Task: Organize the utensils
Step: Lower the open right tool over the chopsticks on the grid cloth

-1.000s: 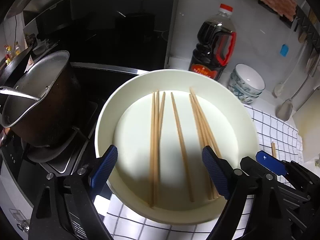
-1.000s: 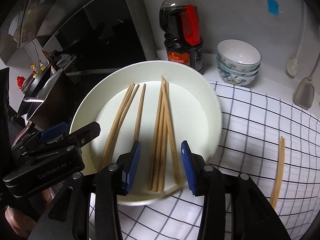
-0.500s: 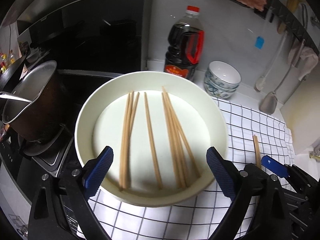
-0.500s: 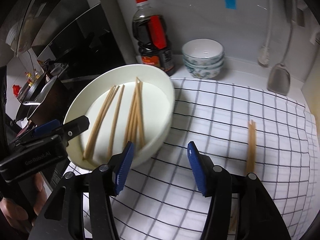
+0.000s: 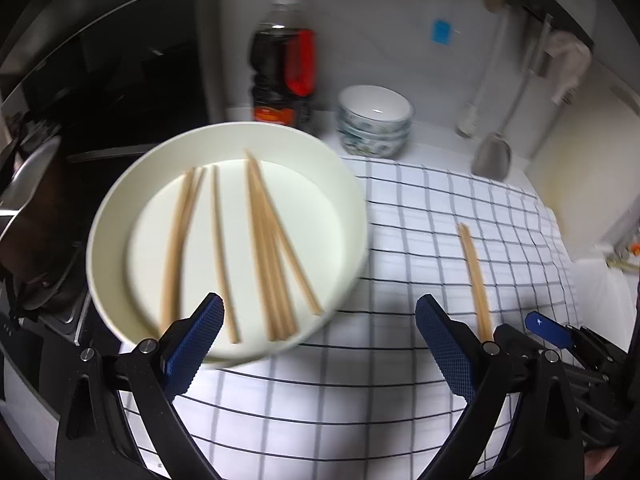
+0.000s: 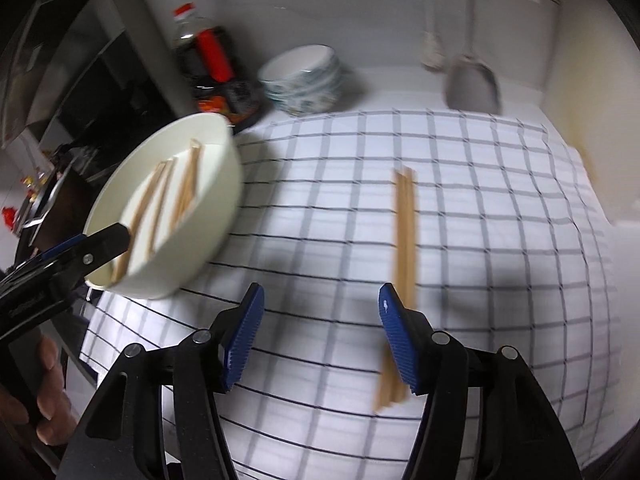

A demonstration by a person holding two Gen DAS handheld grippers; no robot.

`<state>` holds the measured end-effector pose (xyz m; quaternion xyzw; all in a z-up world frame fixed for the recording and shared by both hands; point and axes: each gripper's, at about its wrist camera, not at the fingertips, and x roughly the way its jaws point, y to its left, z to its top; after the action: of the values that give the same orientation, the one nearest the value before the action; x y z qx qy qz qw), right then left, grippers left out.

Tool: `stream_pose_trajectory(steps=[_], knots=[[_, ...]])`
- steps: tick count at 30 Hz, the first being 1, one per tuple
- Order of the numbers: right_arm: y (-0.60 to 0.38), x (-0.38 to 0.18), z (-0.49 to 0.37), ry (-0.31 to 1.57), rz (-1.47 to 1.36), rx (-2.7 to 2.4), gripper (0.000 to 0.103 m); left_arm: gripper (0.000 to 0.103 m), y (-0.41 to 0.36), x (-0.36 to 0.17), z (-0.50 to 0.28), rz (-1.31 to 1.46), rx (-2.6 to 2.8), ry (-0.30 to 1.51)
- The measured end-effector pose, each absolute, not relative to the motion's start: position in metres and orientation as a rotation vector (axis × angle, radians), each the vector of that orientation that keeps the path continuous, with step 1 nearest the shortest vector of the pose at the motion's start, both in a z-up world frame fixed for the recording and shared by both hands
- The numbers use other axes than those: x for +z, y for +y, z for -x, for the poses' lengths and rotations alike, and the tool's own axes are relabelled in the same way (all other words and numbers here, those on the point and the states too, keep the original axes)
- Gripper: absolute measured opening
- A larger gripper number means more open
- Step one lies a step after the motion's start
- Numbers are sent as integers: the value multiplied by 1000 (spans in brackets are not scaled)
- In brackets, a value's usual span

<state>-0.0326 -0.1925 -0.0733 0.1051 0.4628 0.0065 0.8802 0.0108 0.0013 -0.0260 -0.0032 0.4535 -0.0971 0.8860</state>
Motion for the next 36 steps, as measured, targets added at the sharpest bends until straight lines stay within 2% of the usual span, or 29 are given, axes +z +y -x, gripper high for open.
stream_pose_trajectory(steps=[16, 36], knots=[[-254, -118, 43, 992, -217, -113, 57, 95, -73, -59, 1, -47, -323, 983], [-259, -155, 14, 982, -130, -96, 57, 95, -105, -103, -18, -53, -317, 1026]])
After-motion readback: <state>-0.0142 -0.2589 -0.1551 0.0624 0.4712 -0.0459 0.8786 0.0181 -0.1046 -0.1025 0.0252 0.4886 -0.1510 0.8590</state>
